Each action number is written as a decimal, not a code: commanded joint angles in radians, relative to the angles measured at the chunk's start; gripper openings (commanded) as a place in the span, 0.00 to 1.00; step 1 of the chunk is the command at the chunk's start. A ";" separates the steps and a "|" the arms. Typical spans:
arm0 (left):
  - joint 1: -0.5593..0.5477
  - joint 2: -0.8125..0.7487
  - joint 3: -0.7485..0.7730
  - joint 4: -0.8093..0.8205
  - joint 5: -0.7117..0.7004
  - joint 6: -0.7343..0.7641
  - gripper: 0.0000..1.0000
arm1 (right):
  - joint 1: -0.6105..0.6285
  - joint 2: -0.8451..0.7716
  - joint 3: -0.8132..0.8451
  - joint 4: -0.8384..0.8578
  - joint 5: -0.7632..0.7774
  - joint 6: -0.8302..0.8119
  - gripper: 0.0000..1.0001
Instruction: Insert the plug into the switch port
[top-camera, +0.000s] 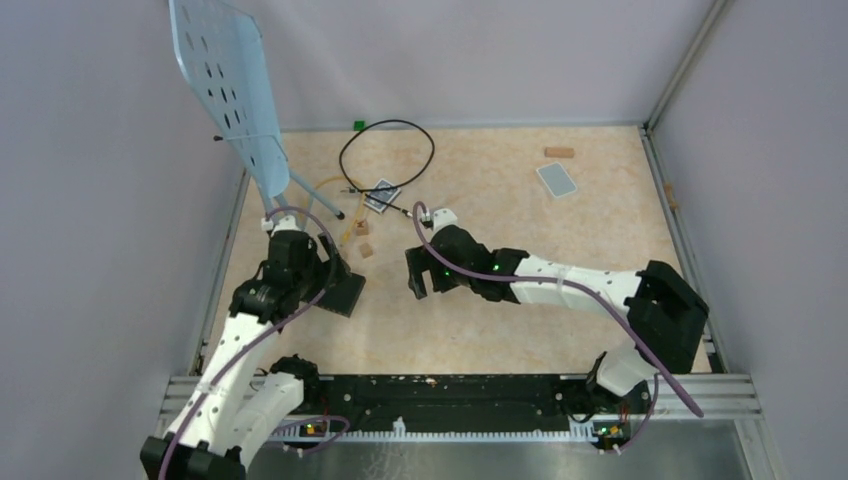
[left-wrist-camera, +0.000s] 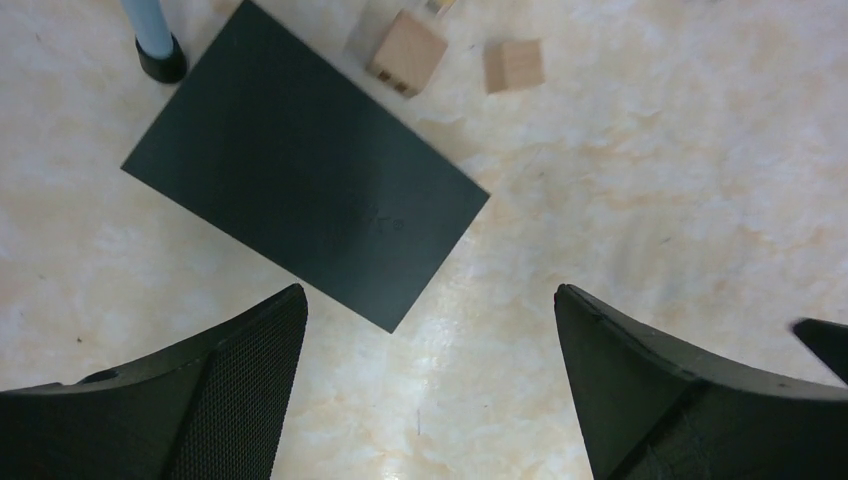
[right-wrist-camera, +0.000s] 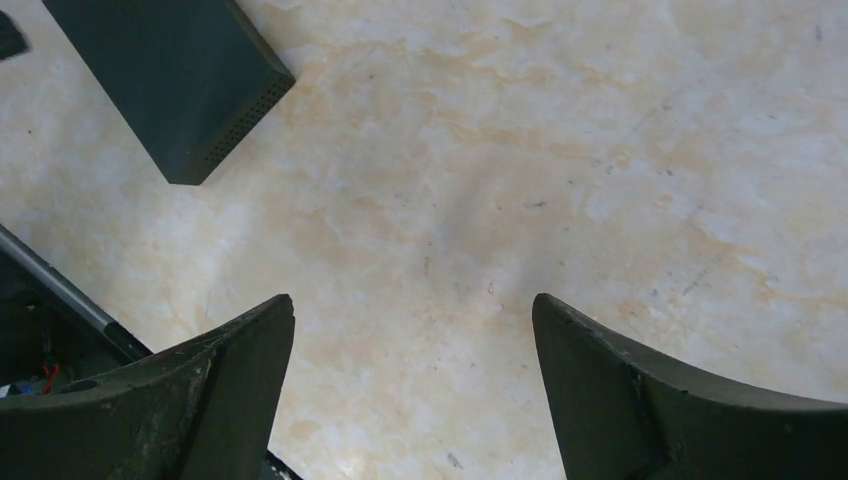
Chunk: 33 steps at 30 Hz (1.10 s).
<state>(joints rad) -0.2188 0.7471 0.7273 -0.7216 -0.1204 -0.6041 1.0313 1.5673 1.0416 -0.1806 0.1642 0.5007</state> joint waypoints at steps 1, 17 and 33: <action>0.006 0.123 0.000 0.106 -0.057 -0.051 0.98 | 0.001 -0.099 -0.025 -0.087 0.064 0.003 0.87; 0.046 0.359 -0.028 0.349 -0.298 0.003 0.99 | 0.000 -0.284 -0.127 -0.128 0.077 0.004 0.87; 0.116 0.504 -0.088 0.500 -0.416 -0.026 0.98 | 0.001 -0.310 -0.146 -0.156 0.067 0.007 0.87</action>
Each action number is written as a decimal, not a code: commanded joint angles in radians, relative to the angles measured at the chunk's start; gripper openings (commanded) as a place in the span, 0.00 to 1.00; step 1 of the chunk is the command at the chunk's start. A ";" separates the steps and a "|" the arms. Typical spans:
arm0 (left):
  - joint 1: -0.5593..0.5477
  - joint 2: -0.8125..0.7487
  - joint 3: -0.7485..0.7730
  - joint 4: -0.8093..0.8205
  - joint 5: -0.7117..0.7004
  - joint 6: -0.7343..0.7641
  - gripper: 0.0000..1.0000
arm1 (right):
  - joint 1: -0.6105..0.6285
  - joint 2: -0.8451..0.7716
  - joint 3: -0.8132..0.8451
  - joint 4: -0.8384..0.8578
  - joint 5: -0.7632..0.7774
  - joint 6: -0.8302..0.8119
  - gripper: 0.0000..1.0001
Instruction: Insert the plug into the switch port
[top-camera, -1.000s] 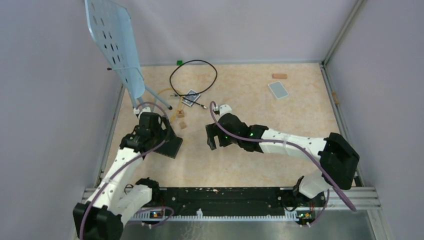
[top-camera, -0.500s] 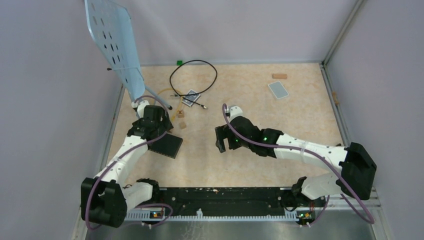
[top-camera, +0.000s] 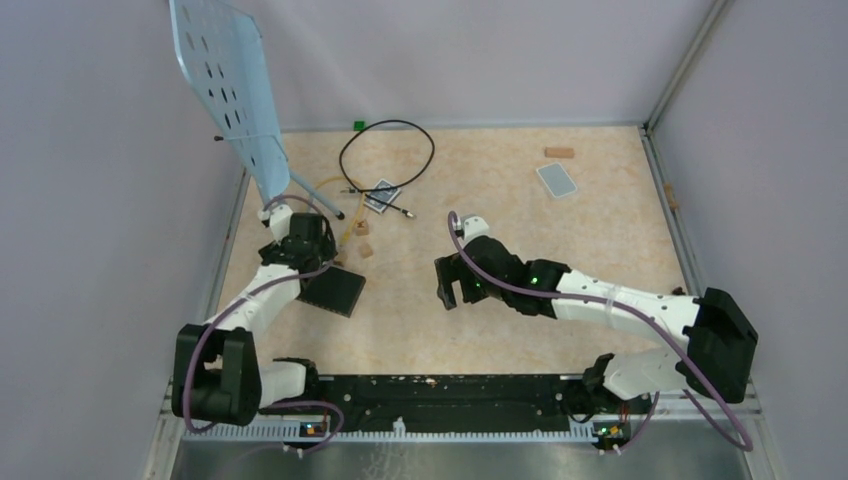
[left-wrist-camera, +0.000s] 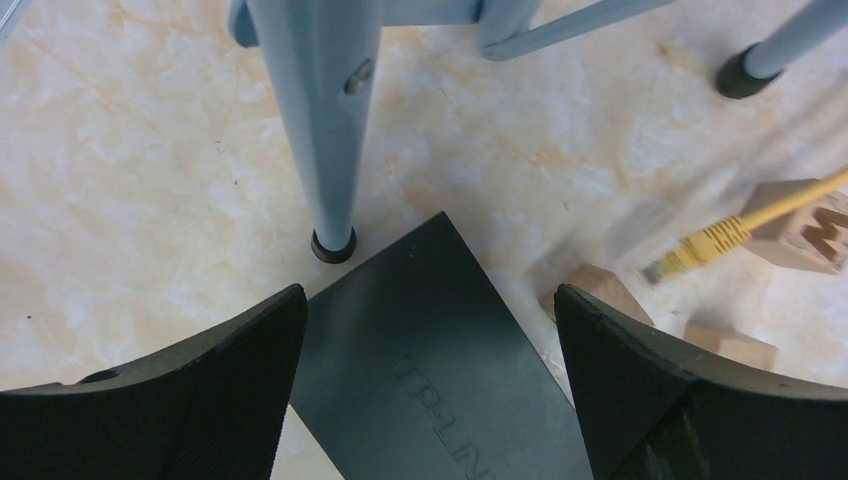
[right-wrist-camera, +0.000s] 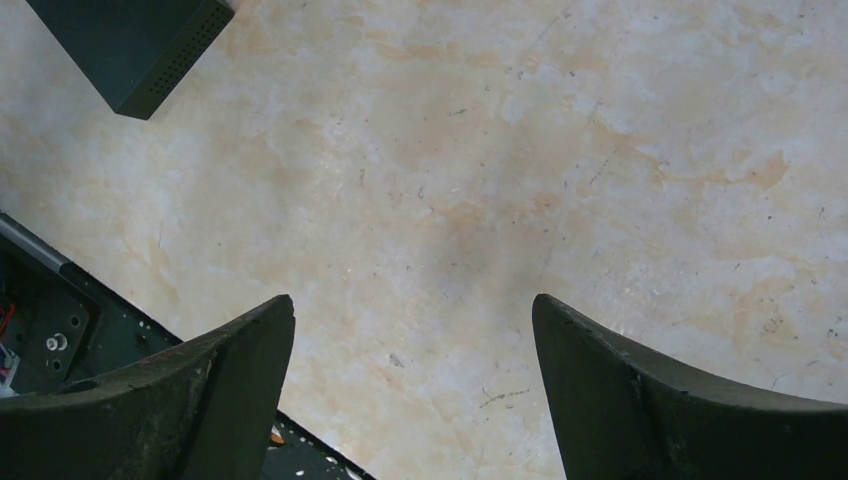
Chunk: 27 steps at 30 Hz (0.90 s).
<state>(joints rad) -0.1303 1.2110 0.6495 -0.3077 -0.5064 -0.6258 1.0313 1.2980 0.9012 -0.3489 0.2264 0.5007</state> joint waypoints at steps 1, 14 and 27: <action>0.038 0.051 -0.015 0.099 -0.021 -0.010 0.98 | 0.000 -0.043 -0.007 0.014 0.004 0.006 0.87; 0.077 0.171 -0.016 0.169 0.013 0.016 0.95 | 0.000 -0.043 -0.012 0.017 -0.015 0.014 0.87; 0.076 0.240 0.036 -0.042 0.176 -0.122 0.81 | 0.000 -0.043 -0.012 0.012 -0.017 0.032 0.87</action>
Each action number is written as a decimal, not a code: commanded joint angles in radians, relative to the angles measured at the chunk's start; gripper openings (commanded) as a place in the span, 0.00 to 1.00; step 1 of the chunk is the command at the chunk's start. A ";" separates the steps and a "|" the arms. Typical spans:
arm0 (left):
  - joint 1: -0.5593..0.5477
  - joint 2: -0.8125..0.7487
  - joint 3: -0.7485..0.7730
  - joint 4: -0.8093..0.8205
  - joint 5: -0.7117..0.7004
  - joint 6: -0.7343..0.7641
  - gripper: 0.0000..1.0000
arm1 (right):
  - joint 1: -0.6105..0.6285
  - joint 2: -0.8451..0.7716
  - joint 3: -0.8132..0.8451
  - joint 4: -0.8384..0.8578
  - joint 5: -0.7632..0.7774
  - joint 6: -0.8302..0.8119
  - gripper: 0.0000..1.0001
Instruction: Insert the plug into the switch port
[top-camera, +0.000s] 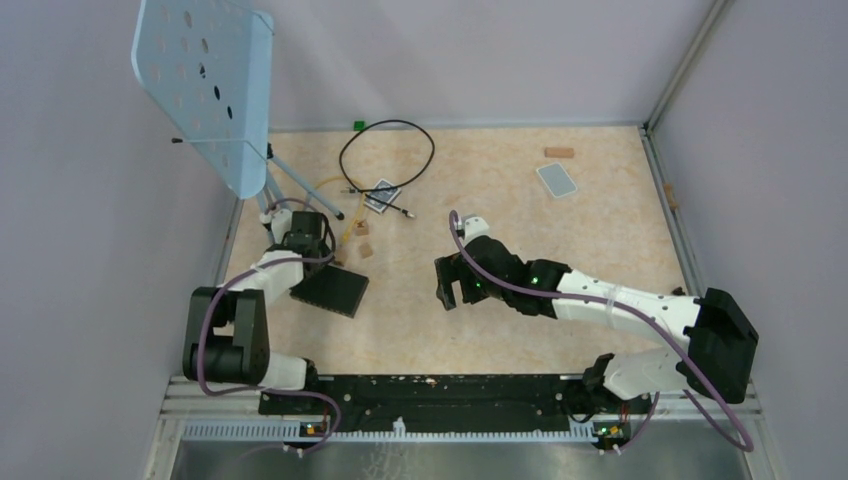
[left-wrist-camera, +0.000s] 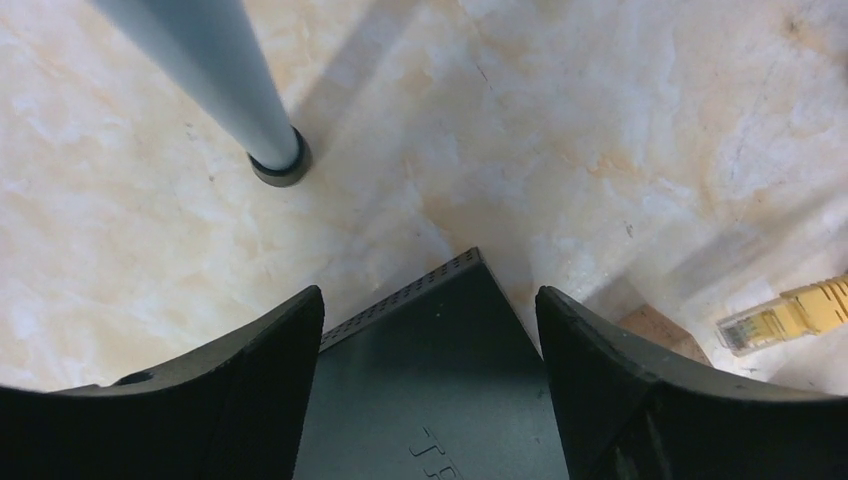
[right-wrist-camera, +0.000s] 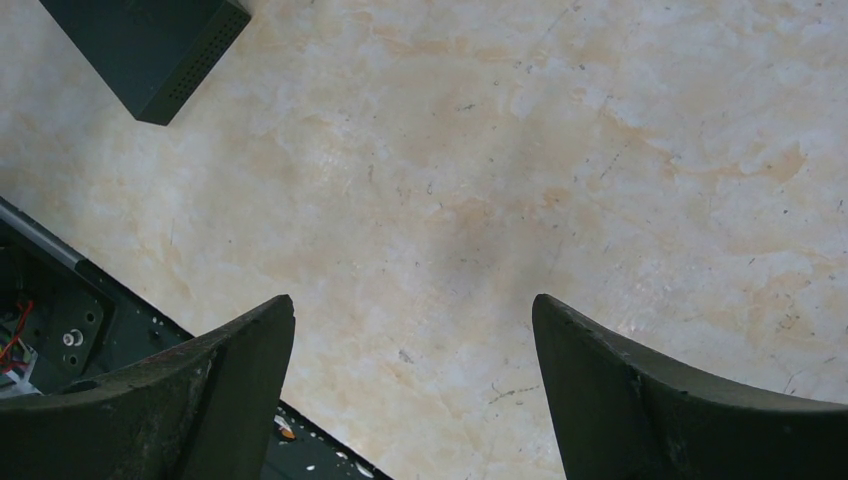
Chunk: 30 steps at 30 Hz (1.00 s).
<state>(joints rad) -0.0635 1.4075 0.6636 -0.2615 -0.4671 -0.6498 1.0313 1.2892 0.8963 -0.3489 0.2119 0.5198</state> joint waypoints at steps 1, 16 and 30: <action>0.009 0.056 0.018 -0.087 0.164 -0.107 0.79 | 0.000 -0.036 -0.005 0.009 -0.002 0.014 0.87; -0.169 -0.049 -0.139 -0.086 0.327 -0.280 0.71 | 0.000 -0.077 0.011 -0.073 0.034 0.061 0.87; -0.641 0.177 0.056 -0.075 0.215 -0.505 0.71 | 0.000 -0.134 0.003 -0.148 0.114 0.149 0.86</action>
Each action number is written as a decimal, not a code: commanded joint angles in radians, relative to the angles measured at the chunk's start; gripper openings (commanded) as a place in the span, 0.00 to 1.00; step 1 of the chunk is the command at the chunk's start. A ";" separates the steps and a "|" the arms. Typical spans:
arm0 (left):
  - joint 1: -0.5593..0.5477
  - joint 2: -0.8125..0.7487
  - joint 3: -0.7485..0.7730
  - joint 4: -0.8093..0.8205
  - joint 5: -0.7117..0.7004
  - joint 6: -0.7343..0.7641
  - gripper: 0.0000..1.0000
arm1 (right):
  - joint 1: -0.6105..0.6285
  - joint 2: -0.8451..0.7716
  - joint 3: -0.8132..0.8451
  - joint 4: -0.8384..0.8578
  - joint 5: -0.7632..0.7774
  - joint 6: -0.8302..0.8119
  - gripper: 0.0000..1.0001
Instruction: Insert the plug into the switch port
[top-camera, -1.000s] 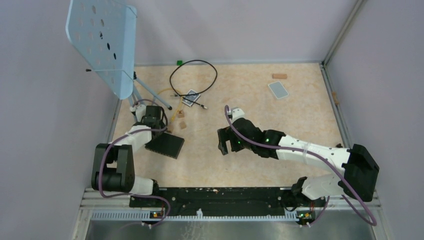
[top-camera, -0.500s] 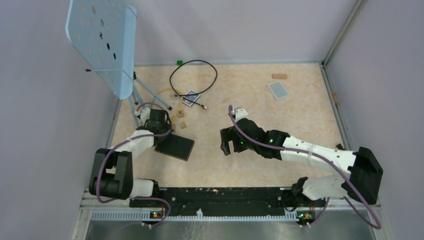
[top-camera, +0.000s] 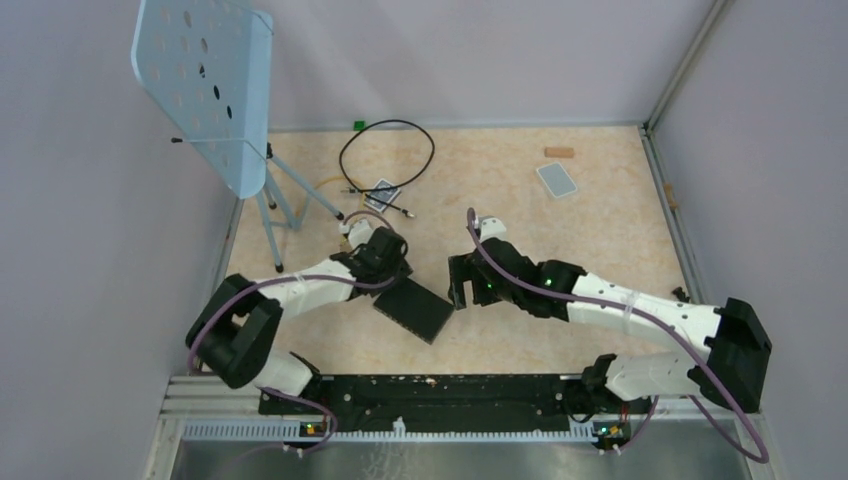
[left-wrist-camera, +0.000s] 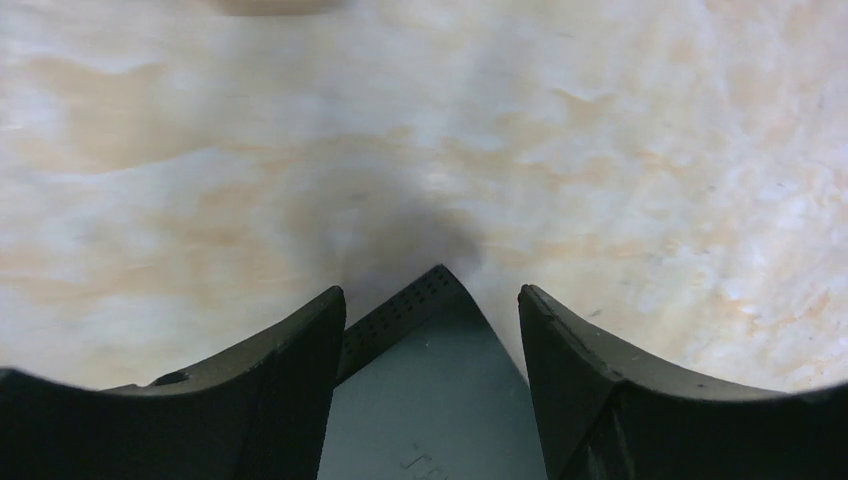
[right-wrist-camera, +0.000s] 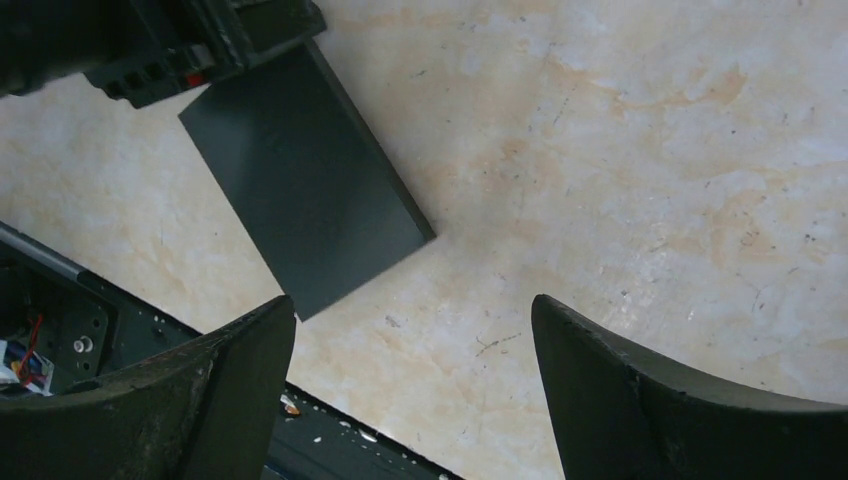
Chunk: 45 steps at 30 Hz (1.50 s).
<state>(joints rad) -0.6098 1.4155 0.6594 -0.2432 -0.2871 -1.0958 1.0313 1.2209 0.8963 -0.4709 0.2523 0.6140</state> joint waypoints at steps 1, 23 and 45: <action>-0.119 0.205 0.102 -0.100 0.019 -0.044 0.71 | -0.002 -0.084 -0.005 -0.031 0.089 0.063 0.86; -0.207 -0.046 0.209 -0.538 -0.224 0.003 0.99 | -0.100 -0.280 -0.209 -0.015 0.067 0.125 0.87; -0.363 -0.300 -0.193 0.046 0.118 0.071 0.99 | -0.108 -0.221 -0.245 0.082 -0.040 0.144 0.86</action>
<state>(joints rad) -0.9684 1.0637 0.4820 -0.3016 -0.1982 -1.0206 0.9325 1.0222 0.6624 -0.4263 0.2218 0.7383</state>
